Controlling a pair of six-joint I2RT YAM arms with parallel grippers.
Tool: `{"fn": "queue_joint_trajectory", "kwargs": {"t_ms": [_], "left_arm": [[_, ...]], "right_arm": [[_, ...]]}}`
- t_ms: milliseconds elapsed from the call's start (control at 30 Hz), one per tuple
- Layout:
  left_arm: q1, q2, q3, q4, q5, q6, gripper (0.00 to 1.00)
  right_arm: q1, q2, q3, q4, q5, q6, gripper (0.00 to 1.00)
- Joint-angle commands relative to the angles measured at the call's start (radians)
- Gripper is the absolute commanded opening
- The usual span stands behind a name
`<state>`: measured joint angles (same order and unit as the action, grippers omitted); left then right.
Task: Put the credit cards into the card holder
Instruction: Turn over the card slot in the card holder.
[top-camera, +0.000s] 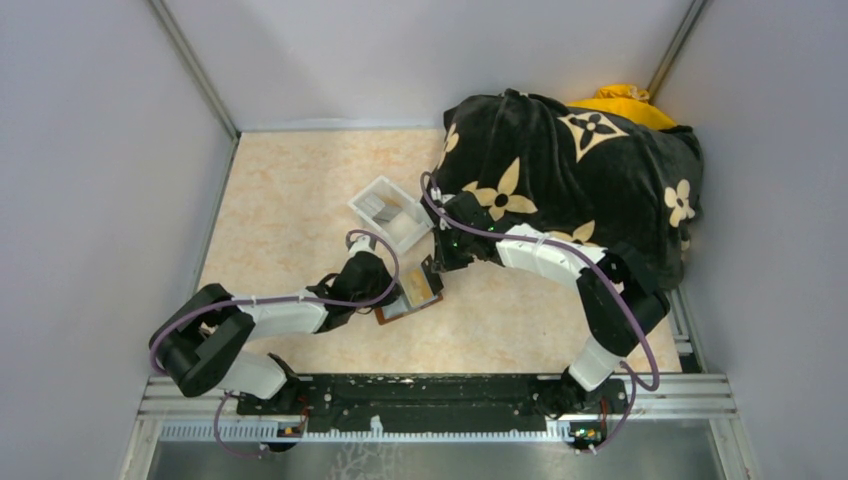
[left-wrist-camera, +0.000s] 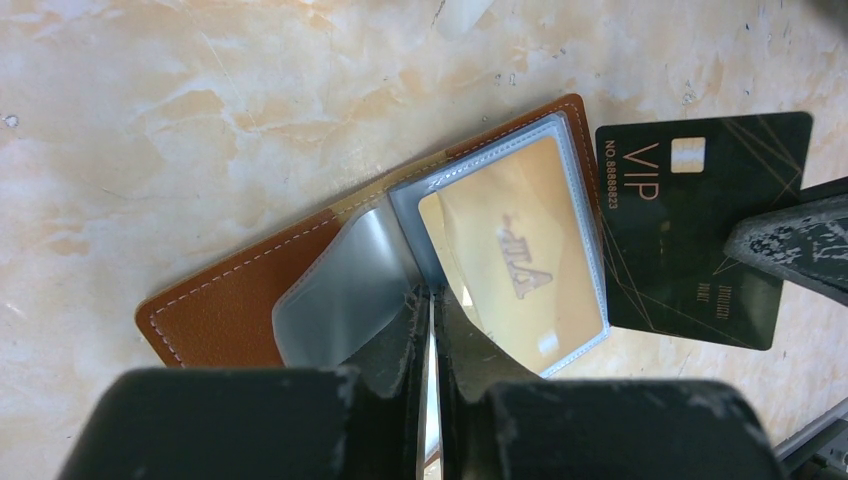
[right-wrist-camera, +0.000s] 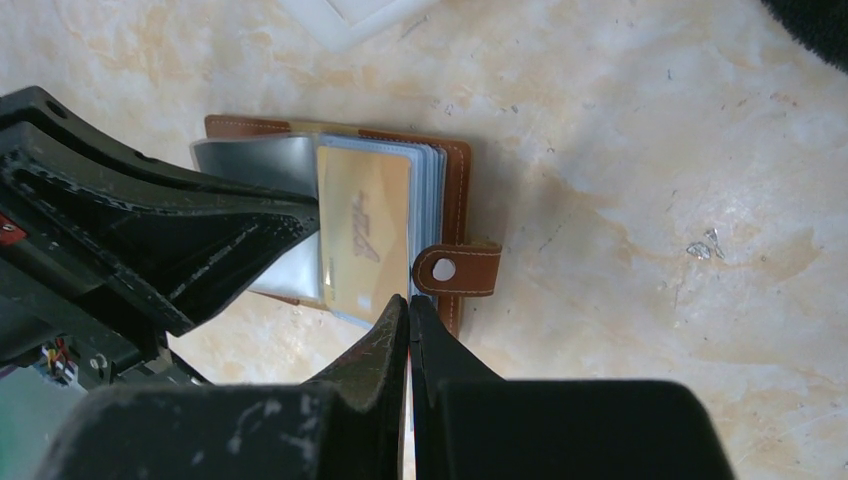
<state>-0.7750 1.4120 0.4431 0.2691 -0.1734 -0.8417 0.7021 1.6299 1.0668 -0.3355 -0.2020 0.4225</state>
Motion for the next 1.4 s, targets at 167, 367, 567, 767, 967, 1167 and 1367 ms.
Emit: {"fn": "queue_joint_trajectory", "kwargs": {"t_ms": [167, 367, 567, 767, 967, 1167, 1367], "left_arm": [[-0.008, 0.027, 0.002, -0.040, -0.018, 0.001, 0.10], [-0.008, 0.032, 0.006, -0.042, -0.018, 0.002, 0.10], [-0.008, 0.036, 0.006, -0.042, -0.017, 0.002, 0.10], [-0.009, 0.039, 0.002, -0.046, -0.020, 0.001, 0.10], [-0.013, 0.043, 0.002, -0.049, -0.022, 0.000, 0.10], [-0.017, 0.050, 0.003, -0.055, -0.027, 0.000, 0.10], [-0.018, 0.056, 0.003, -0.055, -0.029, -0.002, 0.10]], "right_arm": [[-0.018, -0.021, -0.016, 0.058, -0.036, 0.011, 0.00], [-0.025, -0.016, -0.026, 0.067, -0.045, 0.014, 0.00], [-0.041, -0.015, -0.054, 0.097, -0.075, 0.026, 0.00], [-0.069, -0.020, -0.088, 0.140, -0.119, 0.051, 0.00], [-0.109, -0.036, -0.128, 0.206, -0.192, 0.092, 0.00], [-0.125, -0.048, -0.152, 0.247, -0.230, 0.118, 0.00], [-0.128, -0.051, -0.162, 0.276, -0.257, 0.138, 0.00]]}}
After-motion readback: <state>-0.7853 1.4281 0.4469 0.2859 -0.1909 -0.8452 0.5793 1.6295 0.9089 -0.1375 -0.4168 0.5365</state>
